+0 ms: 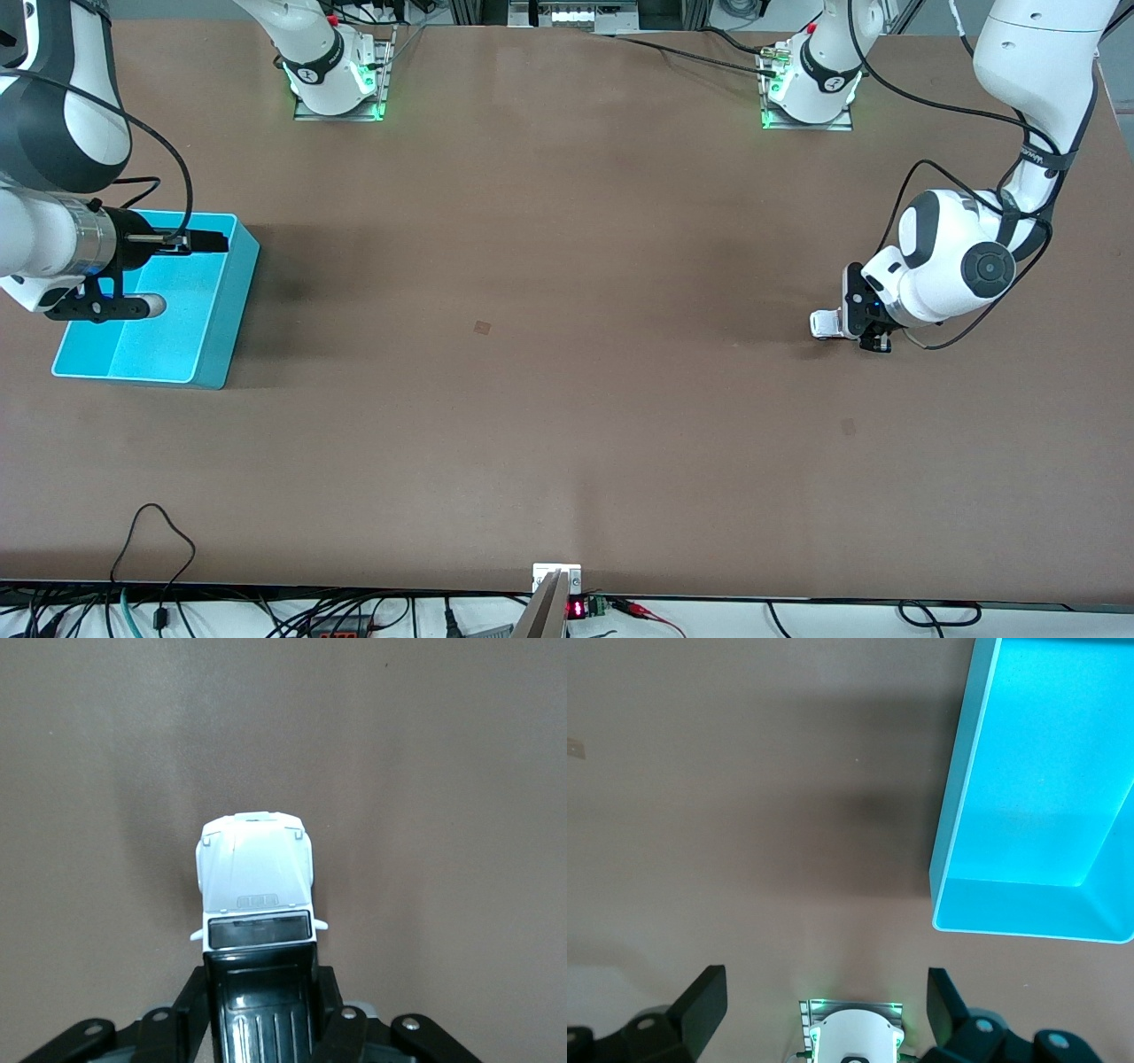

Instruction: Wind and store white jeep toy

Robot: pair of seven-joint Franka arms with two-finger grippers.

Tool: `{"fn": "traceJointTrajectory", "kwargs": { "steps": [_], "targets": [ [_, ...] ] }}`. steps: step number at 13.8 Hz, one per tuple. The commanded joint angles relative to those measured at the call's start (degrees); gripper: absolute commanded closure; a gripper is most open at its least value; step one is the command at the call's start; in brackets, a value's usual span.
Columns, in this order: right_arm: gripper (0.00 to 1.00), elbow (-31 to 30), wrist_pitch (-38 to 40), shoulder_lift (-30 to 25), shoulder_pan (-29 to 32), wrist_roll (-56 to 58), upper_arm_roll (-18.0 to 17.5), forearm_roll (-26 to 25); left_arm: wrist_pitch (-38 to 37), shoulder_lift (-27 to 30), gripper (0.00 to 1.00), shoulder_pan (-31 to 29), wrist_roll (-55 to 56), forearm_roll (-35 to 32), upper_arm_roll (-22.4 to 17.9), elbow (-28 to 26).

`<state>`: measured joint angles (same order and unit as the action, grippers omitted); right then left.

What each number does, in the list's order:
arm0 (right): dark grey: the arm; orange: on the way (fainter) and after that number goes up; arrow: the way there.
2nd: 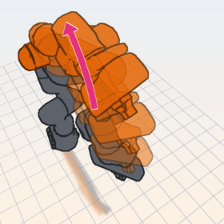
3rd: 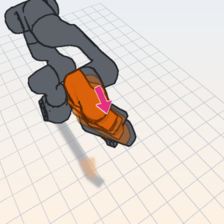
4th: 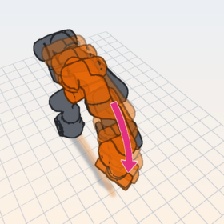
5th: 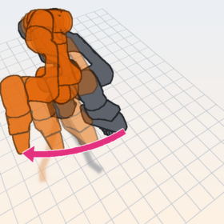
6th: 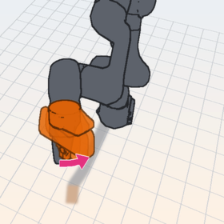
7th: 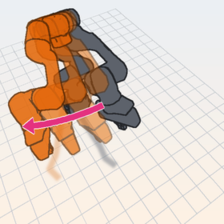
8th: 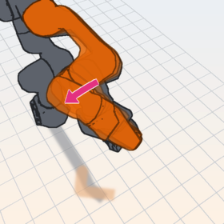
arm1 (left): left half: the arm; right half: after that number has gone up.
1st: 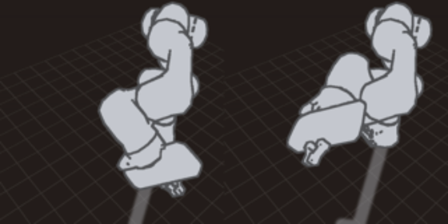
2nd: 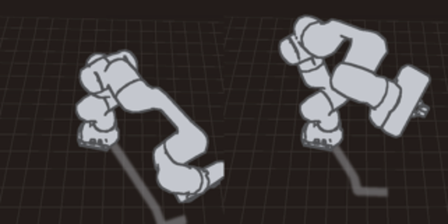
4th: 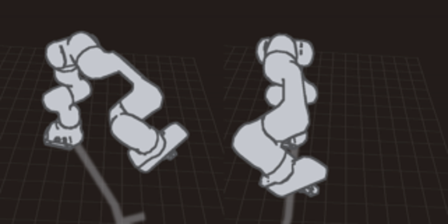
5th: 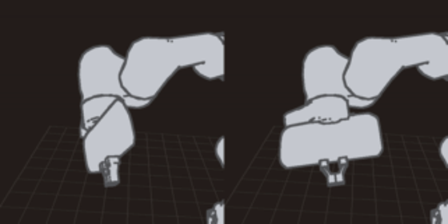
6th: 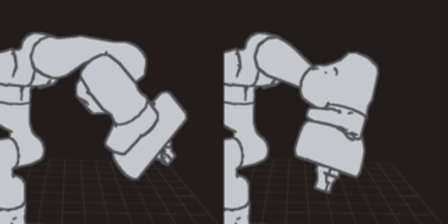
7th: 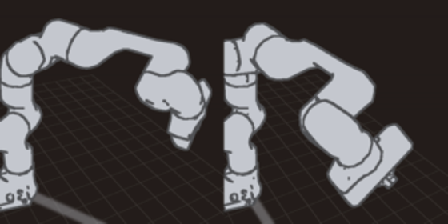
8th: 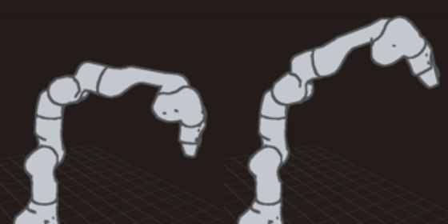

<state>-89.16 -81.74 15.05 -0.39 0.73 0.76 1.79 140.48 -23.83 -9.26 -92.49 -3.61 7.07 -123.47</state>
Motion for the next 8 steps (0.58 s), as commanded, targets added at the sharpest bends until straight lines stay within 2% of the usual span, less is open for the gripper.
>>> {"fn": "traceJointTrajectory", "kwargs": {
  "steps": [1, 6, 8],
  "targets": [
    [0.00, 0.39, 0.70, -0.11, -0.14, 0.59, -0.05, 0.59, 0.84, 0.63, 0.60, -0.85, 0.38, -0.87, 0.57, -0.64],
    [0.00, 0.39, 0.62, -0.11, -0.14, 0.59, -0.05, 0.59, 0.84, 0.63, 0.72, -0.94, 0.47, -0.70, 0.57, -0.64],
    [0.00, 0.39, 0.62, -0.11, -0.14, 0.68, -0.05, 0.67, 0.76, 0.54, 0.72, -0.94, 0.47, -0.61, 0.57, -0.64]
  ]
}}
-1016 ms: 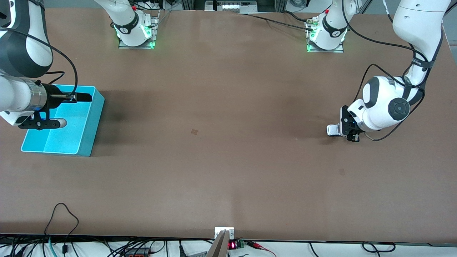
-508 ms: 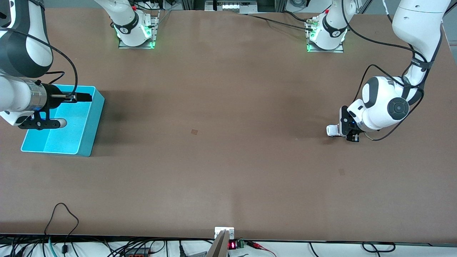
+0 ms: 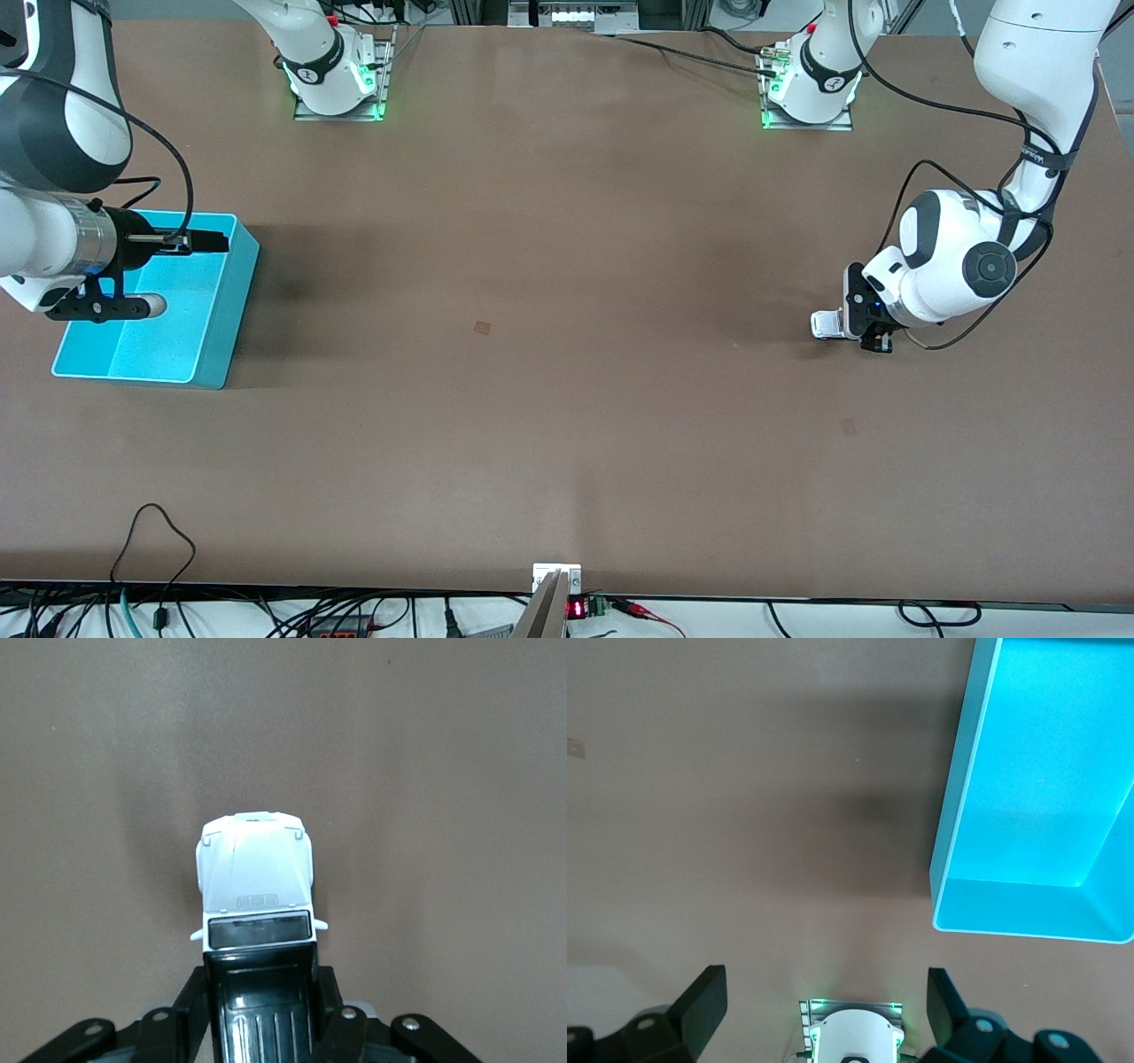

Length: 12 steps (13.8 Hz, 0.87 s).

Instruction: Wind and store white jeep toy

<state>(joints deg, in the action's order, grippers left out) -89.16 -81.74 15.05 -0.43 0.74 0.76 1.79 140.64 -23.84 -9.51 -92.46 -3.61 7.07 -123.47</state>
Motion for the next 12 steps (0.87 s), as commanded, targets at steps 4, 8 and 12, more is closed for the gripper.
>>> {"fn": "traceJointTrajectory", "kwargs": {
  "steps": [4, 8, 12],
  "targets": [
    [0.00, 0.39, 0.70, -0.20, -0.09, 0.58, -0.05, 0.67, 0.60, 0.54, 0.72, -0.69, 0.43, -0.79, 0.57, -0.55],
    [0.00, 0.39, 0.70, -0.11, -0.09, 0.58, -0.05, 0.67, 0.68, -0.16, 0.72, -0.78, 0.17, -1.14, 0.57, -0.46],
    [0.00, 0.48, 0.62, -0.20, -0.27, 0.58, -0.05, 0.76, 1.83, -0.95, 0.72, -1.65, -0.18, -1.14, 0.57, -0.46]
  ]
}}
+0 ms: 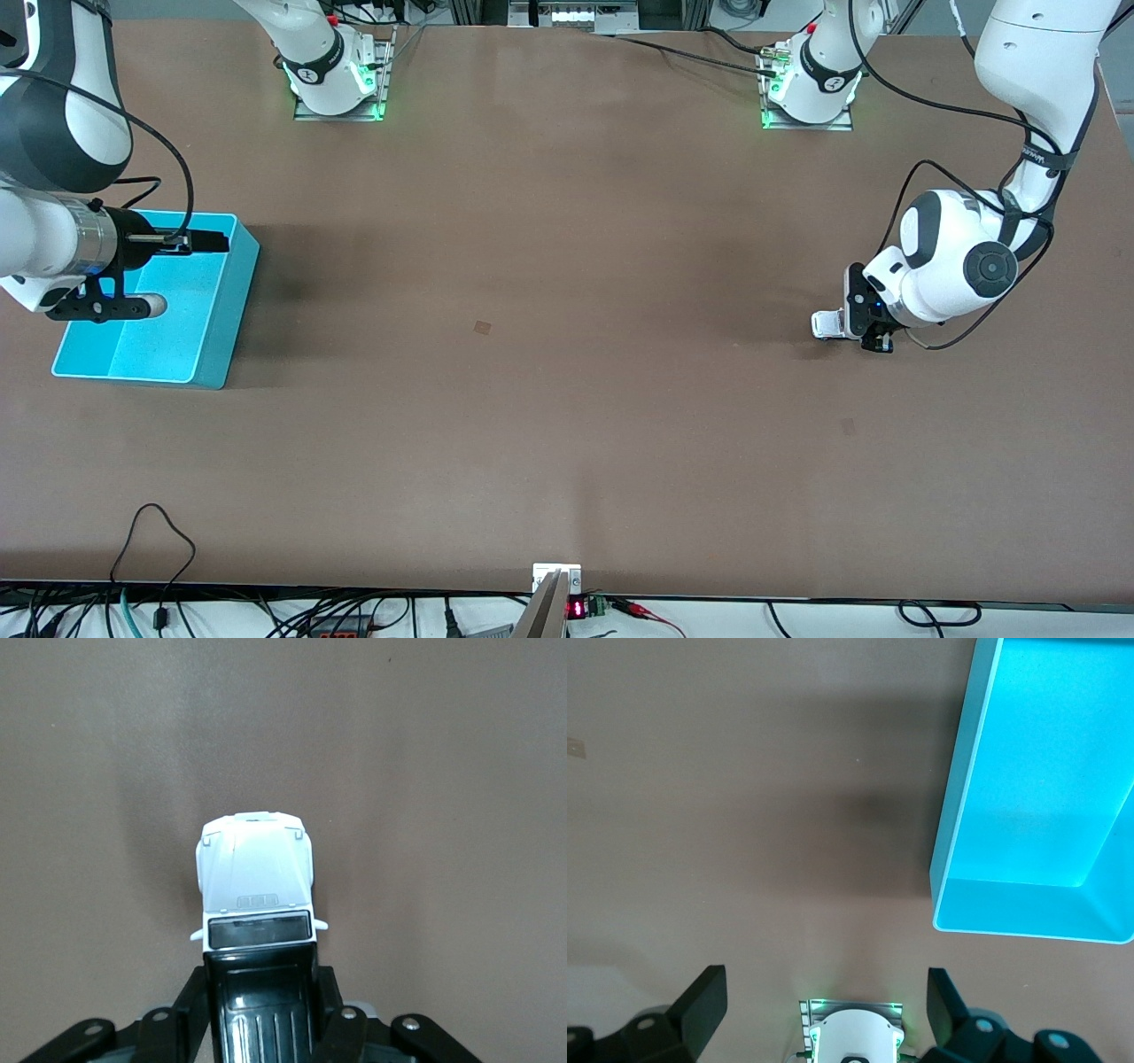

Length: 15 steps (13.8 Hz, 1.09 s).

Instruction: Wind and store white jeep toy

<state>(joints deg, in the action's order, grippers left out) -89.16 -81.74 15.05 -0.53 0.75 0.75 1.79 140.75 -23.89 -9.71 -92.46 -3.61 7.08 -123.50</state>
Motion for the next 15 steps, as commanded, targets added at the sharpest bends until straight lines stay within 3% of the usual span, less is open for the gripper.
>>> {"fn": "traceJointTrajectory", "kwargs": {
  "steps": [1, 6, 15],
  "targets": [
    [0.00, 0.39, 0.62, -0.20, -0.17, 0.57, -0.05, 0.76, 1.63, -1.24, 0.72, -1.89, -0.18, -1.14, 0.56, -0.34],
    [0.00, 0.39, 0.62, -0.11, -0.17, 0.57, -0.05, 0.76, 1.63, -2.12, 0.72, -4.70, -0.62, -1.40, 0.56, 0.01],
    [0.00, 0.48, 0.71, -0.20, -0.26, 0.40, -0.05, 0.93, 1.63, -4.23, 0.72, -9.18, -0.62, -8.43, 0.56, 0.62]
  ]
}}
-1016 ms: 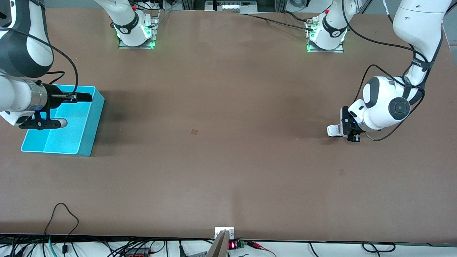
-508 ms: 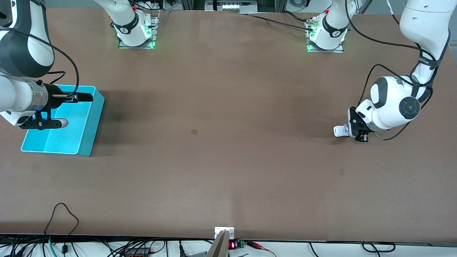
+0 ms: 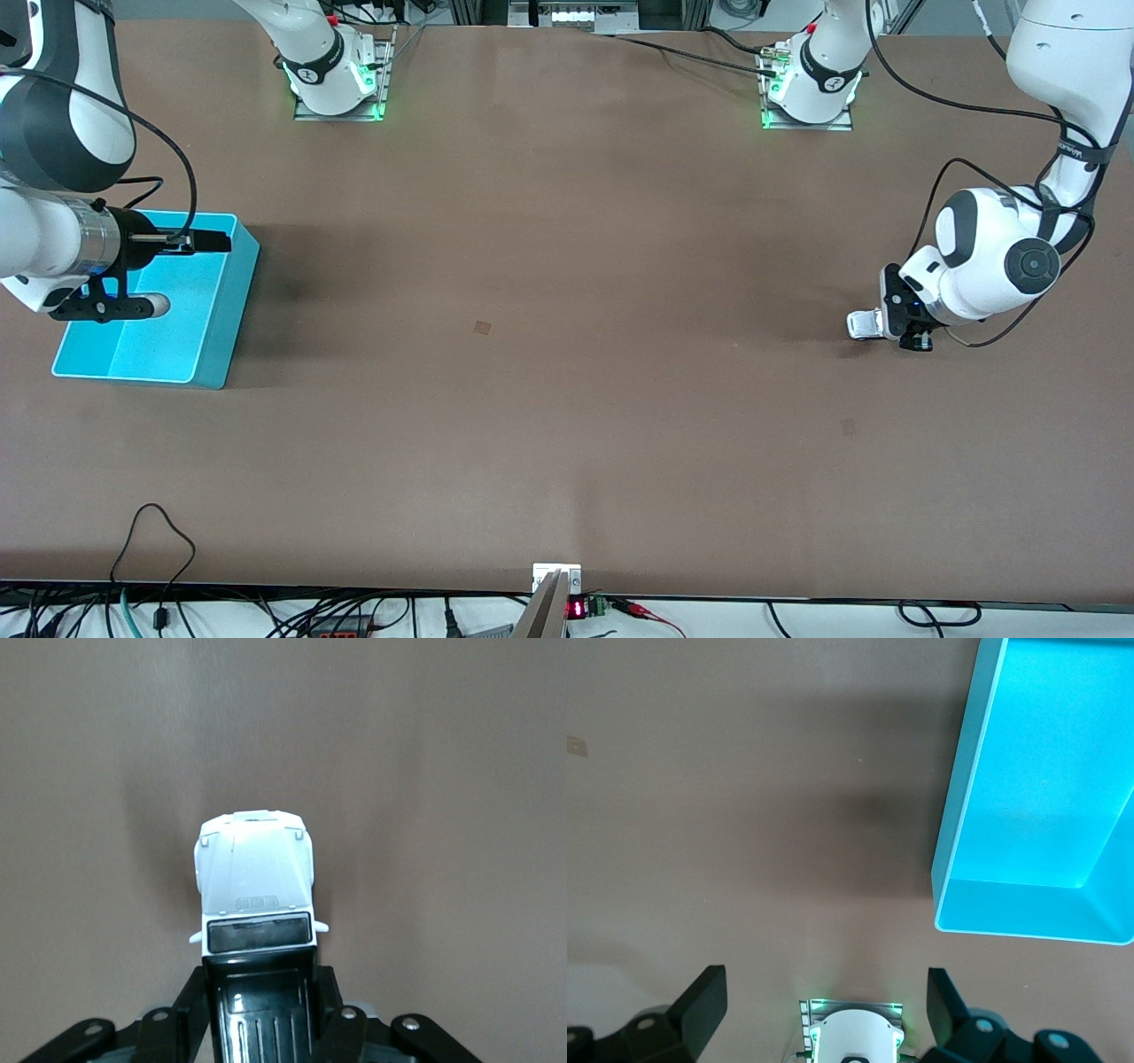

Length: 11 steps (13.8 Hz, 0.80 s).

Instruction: Wind and store white jeep toy

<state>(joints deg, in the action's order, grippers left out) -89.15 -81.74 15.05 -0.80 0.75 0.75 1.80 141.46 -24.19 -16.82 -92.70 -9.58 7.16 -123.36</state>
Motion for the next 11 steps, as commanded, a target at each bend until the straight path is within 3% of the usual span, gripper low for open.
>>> {"fn": "traceJointTrajectory", "kwargs": {
  "steps": [1, 11],
  "targets": [
    [0.00, 0.47, 0.62, -0.11, 0.01, 0.40, -0.05, 0.93, 0.92, -4.54, 0.72, -2.60, -0.47, -2.55, 0.49, 0.83],
    [0.00, 0.47, 0.71, -0.20, -0.08, 0.40, -0.14, 1.01, 1.00, -8.06, 0.71, -8.83, -9.60, -3.08, 0.49, 3.74]
  ]
}}
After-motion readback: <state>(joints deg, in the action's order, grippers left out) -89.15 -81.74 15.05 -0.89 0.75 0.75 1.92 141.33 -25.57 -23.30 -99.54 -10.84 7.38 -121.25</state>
